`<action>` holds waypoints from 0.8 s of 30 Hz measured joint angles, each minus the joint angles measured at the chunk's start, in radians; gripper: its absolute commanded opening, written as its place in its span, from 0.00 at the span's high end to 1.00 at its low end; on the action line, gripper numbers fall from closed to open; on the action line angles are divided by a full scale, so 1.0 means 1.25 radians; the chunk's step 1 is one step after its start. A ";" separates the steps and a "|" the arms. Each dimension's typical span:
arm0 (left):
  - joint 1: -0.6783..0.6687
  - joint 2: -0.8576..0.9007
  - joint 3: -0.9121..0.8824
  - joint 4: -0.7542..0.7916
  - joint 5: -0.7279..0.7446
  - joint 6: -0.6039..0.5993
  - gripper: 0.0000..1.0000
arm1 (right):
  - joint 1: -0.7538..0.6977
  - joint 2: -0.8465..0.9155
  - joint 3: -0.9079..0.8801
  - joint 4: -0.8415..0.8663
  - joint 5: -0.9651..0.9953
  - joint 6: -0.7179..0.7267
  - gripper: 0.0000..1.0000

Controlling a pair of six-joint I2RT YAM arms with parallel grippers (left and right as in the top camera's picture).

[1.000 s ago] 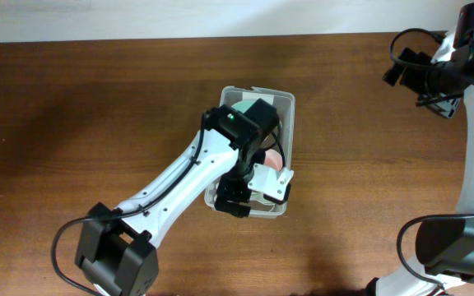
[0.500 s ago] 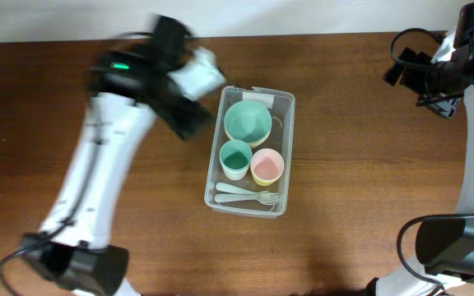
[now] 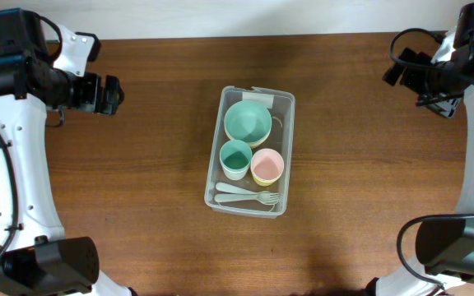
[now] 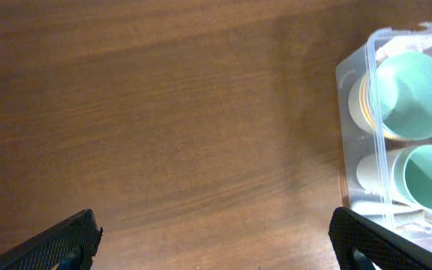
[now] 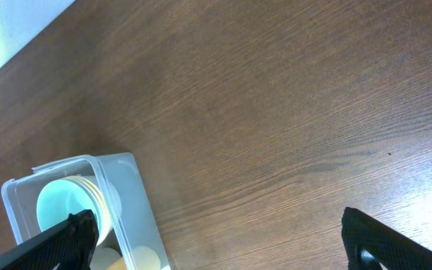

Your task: Pack container

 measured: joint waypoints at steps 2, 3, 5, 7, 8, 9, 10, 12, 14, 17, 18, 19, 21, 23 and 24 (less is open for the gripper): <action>0.001 0.000 0.000 0.009 0.003 -0.002 0.00 | 0.000 0.000 0.000 0.000 0.000 0.000 0.01; 0.000 0.000 0.000 0.008 0.004 -0.002 0.00 | 0.000 0.000 0.000 0.000 0.000 0.000 0.01; 0.000 0.000 0.000 0.008 0.006 -0.002 0.00 | 0.000 0.000 0.000 0.000 0.000 0.000 0.01; 0.000 0.000 0.000 0.008 0.009 -0.002 0.00 | 0.003 0.000 0.000 0.000 0.000 0.000 0.01; 0.000 0.000 0.000 0.008 0.011 -0.002 0.00 | 0.004 0.000 0.000 0.000 0.000 0.000 0.01; 0.000 0.000 0.000 0.008 0.012 -0.002 0.00 | 0.007 0.000 0.000 0.000 0.000 0.000 0.01; 0.000 0.000 0.000 0.008 0.012 -0.002 0.00 | 0.012 0.000 0.000 0.000 0.000 0.000 0.01; 0.000 0.000 0.000 0.008 0.012 -0.002 0.00 | 0.028 -0.002 0.000 0.000 0.000 0.000 0.01; 0.000 0.000 0.000 0.008 0.012 -0.002 0.00 | 0.053 -0.012 -0.001 0.000 0.000 0.000 0.01; 0.000 0.000 0.000 0.008 0.012 -0.002 0.00 | 0.115 -0.063 -0.002 0.000 0.000 0.000 0.01; 0.000 0.000 0.000 0.008 0.012 -0.002 0.00 | 0.138 -0.090 -0.002 0.000 0.000 0.000 0.01; 0.000 0.000 0.000 0.008 0.012 -0.002 0.00 | 0.156 -0.110 -0.002 0.000 0.000 0.000 0.01; 0.000 0.000 0.000 0.008 0.012 -0.002 0.00 | 0.197 -0.169 -0.002 0.000 0.006 -0.005 0.01; 0.000 0.000 0.000 0.008 0.013 -0.002 0.00 | 0.226 -0.227 -0.002 0.003 0.032 -0.020 0.01; 0.000 0.000 0.000 0.008 0.013 -0.002 0.00 | 0.234 -0.267 -0.005 0.011 0.052 -0.025 0.01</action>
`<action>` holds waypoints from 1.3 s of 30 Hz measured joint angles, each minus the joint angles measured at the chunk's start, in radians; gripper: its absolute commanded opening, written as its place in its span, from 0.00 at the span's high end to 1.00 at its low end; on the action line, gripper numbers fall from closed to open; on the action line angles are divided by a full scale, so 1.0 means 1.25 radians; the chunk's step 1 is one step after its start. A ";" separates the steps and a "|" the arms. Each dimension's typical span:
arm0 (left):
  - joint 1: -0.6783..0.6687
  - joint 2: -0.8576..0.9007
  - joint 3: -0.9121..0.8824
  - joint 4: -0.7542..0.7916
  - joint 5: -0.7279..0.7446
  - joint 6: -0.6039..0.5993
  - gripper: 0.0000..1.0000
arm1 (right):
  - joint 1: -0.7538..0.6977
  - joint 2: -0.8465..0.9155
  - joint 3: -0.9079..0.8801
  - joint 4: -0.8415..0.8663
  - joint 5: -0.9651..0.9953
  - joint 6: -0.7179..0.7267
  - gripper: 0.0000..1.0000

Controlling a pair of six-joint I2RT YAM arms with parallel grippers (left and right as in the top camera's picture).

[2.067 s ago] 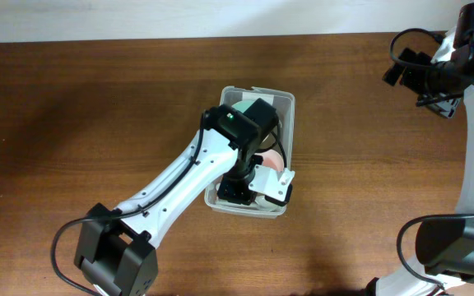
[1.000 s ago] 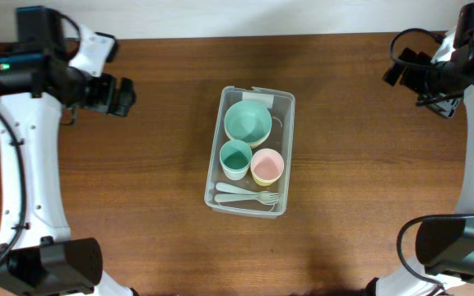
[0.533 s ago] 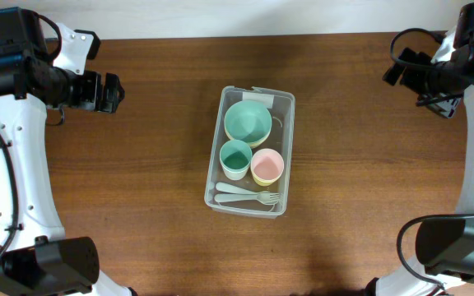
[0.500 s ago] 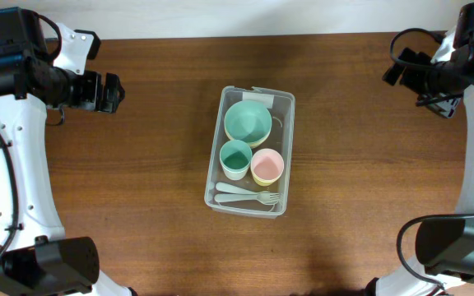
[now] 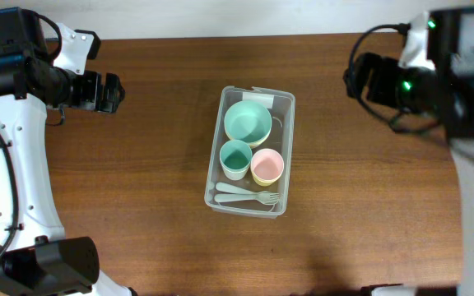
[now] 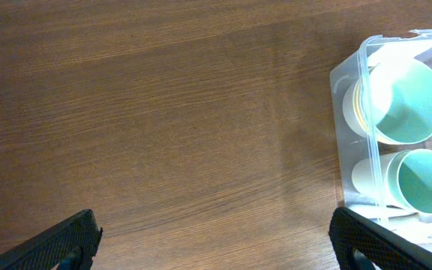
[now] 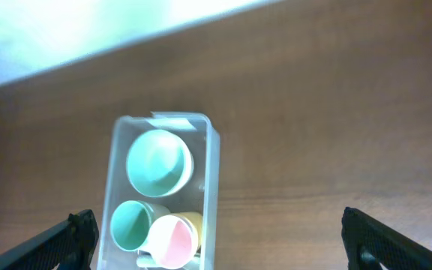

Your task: Pack container

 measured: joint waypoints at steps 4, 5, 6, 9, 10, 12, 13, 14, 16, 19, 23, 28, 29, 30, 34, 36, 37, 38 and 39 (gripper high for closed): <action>0.000 0.000 0.000 0.000 0.002 0.000 0.00 | 0.000 -0.161 -0.101 0.125 0.113 -0.015 0.01; 0.000 0.000 0.000 0.000 0.002 0.000 0.00 | 0.000 -0.200 -0.145 0.173 0.137 -0.017 0.01; 0.000 0.000 0.000 0.000 0.003 0.000 0.00 | 0.000 -0.245 -0.203 0.228 0.165 -0.019 0.01; 0.000 0.000 0.000 0.000 0.005 0.000 0.00 | 0.000 -0.356 -0.370 0.368 0.214 -0.043 0.01; 0.000 0.000 0.000 0.000 0.005 0.000 0.00 | 0.000 -0.402 -0.450 0.422 0.226 -0.060 0.01; 0.000 0.000 0.000 0.000 0.005 0.000 0.00 | 0.000 -0.475 -0.576 0.482 0.242 -0.088 0.01; 0.000 0.000 0.000 0.000 0.005 0.000 0.00 | 0.000 -0.522 -0.649 0.498 0.248 -0.103 0.01; 0.000 0.000 0.000 0.000 0.005 0.000 0.00 | 0.000 -0.554 -0.698 0.506 0.251 -0.114 0.01; 0.000 0.000 0.000 0.000 0.005 0.000 0.00 | 0.000 -0.631 -0.801 0.508 0.260 -0.128 0.01; 0.000 0.000 0.000 0.000 0.005 0.000 0.00 | -0.005 -0.751 -0.937 0.511 0.266 -0.142 0.01; 0.000 0.000 0.000 0.000 0.005 0.000 0.00 | -0.022 -0.899 -1.095 0.513 0.273 -0.149 0.01; 0.000 0.000 0.000 0.000 0.005 0.000 0.00 | -0.040 -1.050 -1.248 0.511 0.275 -0.157 0.01; 0.000 0.000 0.000 0.000 0.005 0.000 0.00 | -0.040 -1.084 -1.278 0.511 0.275 -0.157 0.01; 0.000 0.000 0.000 0.000 0.005 0.000 0.00 | -0.040 -1.107 -1.297 0.511 0.275 -0.157 0.01; 0.000 0.000 0.000 0.000 0.005 0.000 0.00 | -0.041 -1.171 -1.357 0.514 0.275 -0.157 0.01; 0.000 0.000 0.000 0.000 0.005 0.000 0.00 | -0.041 -1.179 -1.383 0.516 0.275 -0.157 0.01; 0.000 0.000 0.000 0.000 0.005 0.000 0.00 | -0.041 -1.179 -1.394 0.519 0.275 -0.157 0.01; 0.000 0.000 0.000 0.000 0.005 0.000 0.00 | -0.041 -1.179 -1.408 0.526 0.275 -0.157 0.01; 0.000 0.000 0.000 0.000 0.005 0.000 0.00 | -0.041 -1.179 -1.421 0.533 0.275 -0.156 0.01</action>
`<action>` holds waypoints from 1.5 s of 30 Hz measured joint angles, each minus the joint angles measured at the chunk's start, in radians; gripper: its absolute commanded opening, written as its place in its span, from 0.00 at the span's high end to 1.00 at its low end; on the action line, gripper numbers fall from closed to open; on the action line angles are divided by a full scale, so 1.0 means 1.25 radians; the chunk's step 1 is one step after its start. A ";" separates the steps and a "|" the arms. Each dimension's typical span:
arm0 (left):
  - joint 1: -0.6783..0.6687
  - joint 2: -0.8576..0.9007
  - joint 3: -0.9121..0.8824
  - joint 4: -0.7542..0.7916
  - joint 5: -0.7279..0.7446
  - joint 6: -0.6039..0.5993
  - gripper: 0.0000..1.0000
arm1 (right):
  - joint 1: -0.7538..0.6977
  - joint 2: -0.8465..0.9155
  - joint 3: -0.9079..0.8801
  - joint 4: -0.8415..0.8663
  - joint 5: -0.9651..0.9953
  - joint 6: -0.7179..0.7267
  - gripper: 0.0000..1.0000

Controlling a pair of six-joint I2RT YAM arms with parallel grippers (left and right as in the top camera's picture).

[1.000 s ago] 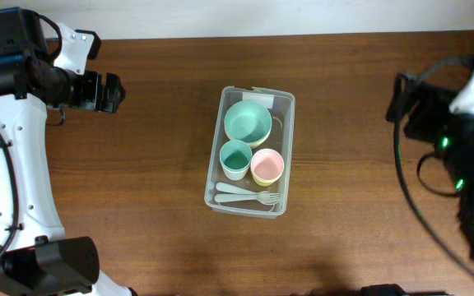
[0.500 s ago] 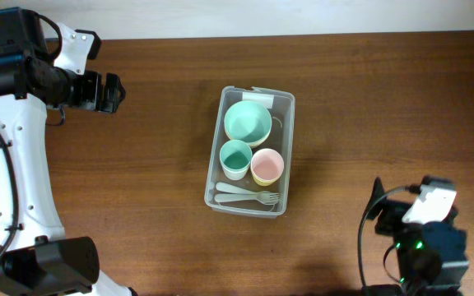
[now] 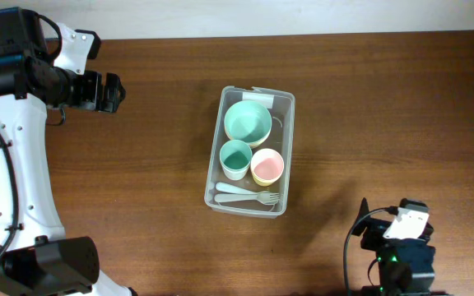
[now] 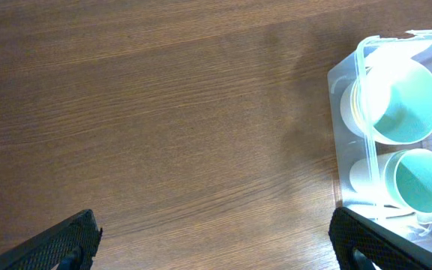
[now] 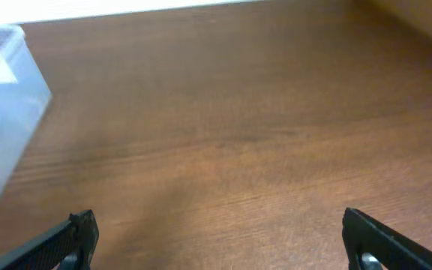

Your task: Pack container

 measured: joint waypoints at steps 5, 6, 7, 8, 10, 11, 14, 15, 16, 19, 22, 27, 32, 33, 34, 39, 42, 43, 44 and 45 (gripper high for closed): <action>0.000 0.000 0.000 0.000 0.000 0.000 0.00 | 0.000 0.000 -0.042 0.009 0.000 0.000 0.01; 0.000 0.000 0.000 0.000 0.000 0.000 0.00 | 0.000 0.000 -0.046 0.009 -0.001 0.000 0.01; 0.000 0.000 0.000 0.000 0.000 0.000 0.00 | 0.000 0.000 -0.046 0.012 -0.001 -0.001 0.01; 0.000 0.000 0.000 0.000 0.000 0.000 0.00 | 0.000 0.000 -0.046 0.015 -0.001 -0.001 0.01; 0.000 0.000 0.000 0.000 0.000 0.000 0.00 | 0.000 0.000 -0.046 0.015 -0.001 0.000 0.01; 0.000 0.000 0.000 0.000 0.000 0.000 0.00 | 0.000 0.000 -0.046 0.015 -0.001 0.000 0.01; 0.000 0.000 0.000 0.000 0.000 0.000 0.00 | 0.000 0.000 -0.046 0.015 -0.001 -0.001 0.01; 0.000 0.000 0.000 0.000 0.000 0.000 0.00 | 0.000 0.000 -0.046 0.015 -0.001 0.000 0.01; 0.000 0.000 0.000 0.000 0.000 0.000 0.00 | 0.000 0.000 -0.046 0.015 -0.001 -0.001 0.01; 0.000 0.000 0.000 0.000 0.000 0.000 0.00 | 0.000 0.000 -0.046 0.015 -0.001 0.000 0.01; 0.000 0.000 0.000 0.000 0.000 0.000 0.00 | 0.000 0.000 -0.046 0.015 -0.001 -0.001 0.01; 0.000 0.000 0.000 0.000 0.000 0.000 0.00 | 0.000 0.000 -0.046 0.015 -0.001 -0.001 0.01; 0.000 0.000 0.000 0.000 0.000 0.000 0.00 | 0.000 0.000 -0.046 0.015 -0.001 -0.001 0.01; 0.000 0.000 0.000 0.000 0.000 0.000 0.00 | 0.000 0.000 -0.046 0.015 -0.001 -0.001 0.01; 0.000 0.000 0.000 0.000 0.000 0.000 0.00 | 0.000 0.000 -0.046 0.015 -0.001 -0.001 0.01; -0.010 -0.004 0.000 0.002 -0.039 0.000 0.00 | 0.000 0.000 -0.046 0.015 -0.001 -0.001 0.01; -0.036 -0.029 -0.012 0.034 -0.092 0.001 0.00 | 0.000 0.000 -0.046 0.015 0.000 -0.001 0.01; -0.056 -0.060 -0.036 0.081 -0.110 0.002 0.00 | 0.000 0.000 -0.046 0.015 -0.001 -0.001 0.01; -0.070 -0.083 -0.057 0.121 -0.118 0.008 0.00 | 0.000 0.000 -0.046 0.015 -0.001 0.000 0.01; -0.086 -0.121 -0.099 0.192 -0.127 0.016 0.00 | 0.000 0.000 -0.046 0.016 -0.001 -0.001 0.01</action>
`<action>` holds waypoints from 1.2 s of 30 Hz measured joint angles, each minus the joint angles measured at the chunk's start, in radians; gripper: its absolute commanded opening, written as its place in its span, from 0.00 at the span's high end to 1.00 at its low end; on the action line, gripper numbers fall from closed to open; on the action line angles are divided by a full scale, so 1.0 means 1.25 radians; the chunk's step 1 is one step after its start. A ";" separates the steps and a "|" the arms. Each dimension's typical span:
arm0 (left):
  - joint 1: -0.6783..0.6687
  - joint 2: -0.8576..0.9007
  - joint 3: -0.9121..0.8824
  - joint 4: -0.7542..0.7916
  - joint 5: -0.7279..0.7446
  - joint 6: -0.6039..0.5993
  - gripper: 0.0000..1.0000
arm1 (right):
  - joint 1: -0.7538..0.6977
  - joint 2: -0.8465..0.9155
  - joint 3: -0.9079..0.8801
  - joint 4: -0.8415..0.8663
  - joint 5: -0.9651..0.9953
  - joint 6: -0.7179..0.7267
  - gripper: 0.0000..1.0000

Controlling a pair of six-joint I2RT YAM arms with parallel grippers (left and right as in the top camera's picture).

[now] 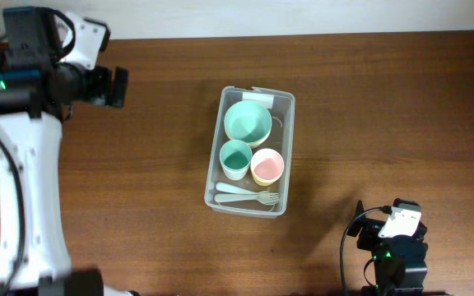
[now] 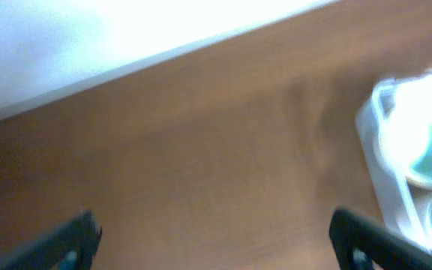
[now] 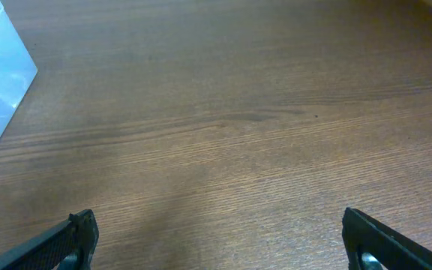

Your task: Pack container

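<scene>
The clear plastic container (image 1: 249, 152) sits mid-table. It holds a green bowl (image 1: 248, 122), a green cup (image 1: 235, 158), a pink cup (image 1: 267, 166) and pale cutlery (image 1: 248, 196). My left gripper (image 1: 115, 87) hangs open at the back left, well away from the container. Its blurred wrist view shows the left gripper (image 2: 216, 251) over bare wood, with the container (image 2: 396, 161) at the right edge. My right arm (image 1: 393, 242) is folded low at the front right. The right gripper (image 3: 220, 251) is open and empty, with a container corner (image 3: 2, 64) far left.
Brown wooden table (image 1: 138, 205) all round the container. Its back edge meets a white wall (image 2: 126, 37). Nothing else lies on the wood in view.
My left arm has shifted a little and its wrist view now takes in the white wall, blurred. The right arm sits almost where it was at the front right. The container is unchanged.
Both grippers were open at the back corners, the container packed mid-table. Then the right arm was higher, its wrist view looking down on the container. Then it was folded low at the front right edge, where it stays. The left arm stayed at the back left.
</scene>
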 measured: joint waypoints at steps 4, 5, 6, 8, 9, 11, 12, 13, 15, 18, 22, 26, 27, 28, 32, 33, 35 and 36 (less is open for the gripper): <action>-0.046 -0.141 -0.150 0.154 -0.010 0.039 0.00 | 0.000 0.000 0.000 0.000 0.000 0.000 0.01; -0.053 -0.182 -0.194 0.180 -0.012 0.049 0.00 | 0.000 0.000 0.000 0.000 0.000 0.000 0.01; -0.056 -0.220 -0.237 0.203 -0.013 0.057 0.00 | 0.000 0.000 0.000 0.000 0.000 0.000 0.01; -0.057 -0.301 -0.331 0.247 -0.018 0.075 0.00 | 0.000 0.000 0.000 0.001 0.000 0.000 0.01; -0.057 -0.341 -0.380 0.269 -0.019 0.086 0.00 | 0.000 0.000 0.000 0.001 0.000 0.000 0.01; -0.057 -0.423 -0.479 0.308 -0.022 0.111 0.00 | 0.000 0.000 0.000 0.002 0.000 0.000 0.01; -0.057 -0.460 -0.525 0.323 -0.022 0.122 0.00 | 0.000 0.000 0.000 0.002 0.000 0.000 0.01; -0.057 -0.504 -0.578 0.336 -0.024 0.133 0.00 | 0.000 0.000 -0.001 0.002 0.000 0.000 0.01; -0.057 -0.593 -0.682 0.374 -0.031 0.146 0.00 | 0.000 0.000 -0.001 0.002 0.000 0.001 0.01; -0.057 -0.716 -0.823 0.406 -0.040 0.153 0.00 | 0.000 0.000 -0.001 0.002 -0.001 0.000 0.01; -0.057 -0.886 -0.995 0.425 -0.054 0.117 0.00 | 0.000 0.000 -0.001 0.002 0.000 0.000 0.02; -0.057 -1.016 -1.117 0.429 -0.079 0.055 0.00 | 0.000 0.000 -0.001 0.002 0.000 0.001 0.01; -0.057 -1.037 -1.138 0.430 -0.081 0.044 0.00 | 0.000 0.000 -0.001 0.002 0.000 0.000 0.01; -0.057 -1.064 -1.166 0.431 -0.087 0.028 0.00 | 0.000 0.000 -0.001 0.002 0.000 0.000 0.01; -0.057 -1.153 -1.252 0.432 -0.106 -0.041 0.00 | 0.000 0.000 -0.001 0.002 0.000 0.000 0.01; -0.057 -1.177 -1.276 0.433 -0.109 -0.059 0.00 | 0.000 0.000 -0.001 0.002 0.000 0.001 0.01; -0.057 -1.206 -1.305 0.434 -0.112 -0.078 0.00 | 0.000 0.000 -0.001 0.002 0.000 0.000 0.01; -0.057 -1.222 -1.319 0.434 -0.114 -0.087 0.00 | 0.000 0.000 -0.001 0.002 0.000 0.000 0.01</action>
